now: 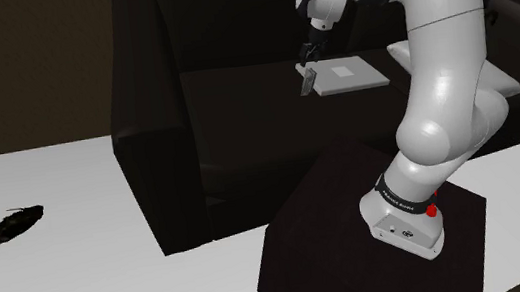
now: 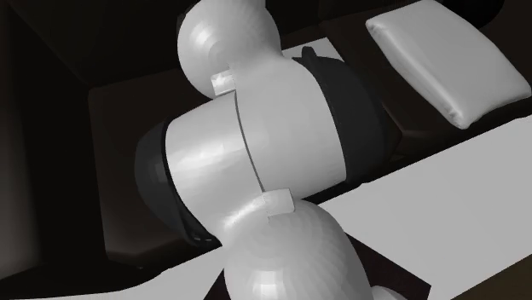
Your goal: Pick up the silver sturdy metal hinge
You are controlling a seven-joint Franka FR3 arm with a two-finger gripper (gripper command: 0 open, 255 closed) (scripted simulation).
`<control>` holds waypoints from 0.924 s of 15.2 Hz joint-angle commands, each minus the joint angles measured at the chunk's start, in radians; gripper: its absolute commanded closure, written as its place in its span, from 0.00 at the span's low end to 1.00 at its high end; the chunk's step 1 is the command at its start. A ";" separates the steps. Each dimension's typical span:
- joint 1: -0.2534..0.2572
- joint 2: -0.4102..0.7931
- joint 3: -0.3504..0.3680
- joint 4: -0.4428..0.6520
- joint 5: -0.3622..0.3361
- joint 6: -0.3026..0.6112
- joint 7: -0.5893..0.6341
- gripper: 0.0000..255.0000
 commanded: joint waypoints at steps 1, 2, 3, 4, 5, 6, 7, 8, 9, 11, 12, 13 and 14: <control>-0.015 0.027 0.009 0.019 0.014 0.007 -0.012 0.00; -0.017 0.035 0.012 0.018 0.018 0.016 -0.015 0.00; -0.019 0.043 0.015 0.017 0.022 0.024 -0.018 0.00; -0.021 0.051 0.018 0.016 0.027 0.033 -0.021 0.00; -0.023 0.059 0.022 0.016 0.031 0.041 -0.024 0.00; -0.025 0.068 0.025 0.016 0.035 0.049 -0.028 0.00; -0.029 0.081 0.030 0.016 0.042 0.062 -0.033 0.00; -0.029 0.081 0.030 0.016 0.042 0.062 -0.033 0.00; -0.029 0.081 0.030 0.016 0.042 0.062 -0.033 0.00; -0.028 0.080 0.030 0.014 0.042 0.063 -0.032 1.00; -0.028 0.080 0.030 0.014 0.042 0.063 -0.032 1.00; -0.028 0.080 0.030 0.014 0.042 0.063 -0.032 1.00; -0.028 0.080 0.030 0.014 0.042 0.063 -0.032 1.00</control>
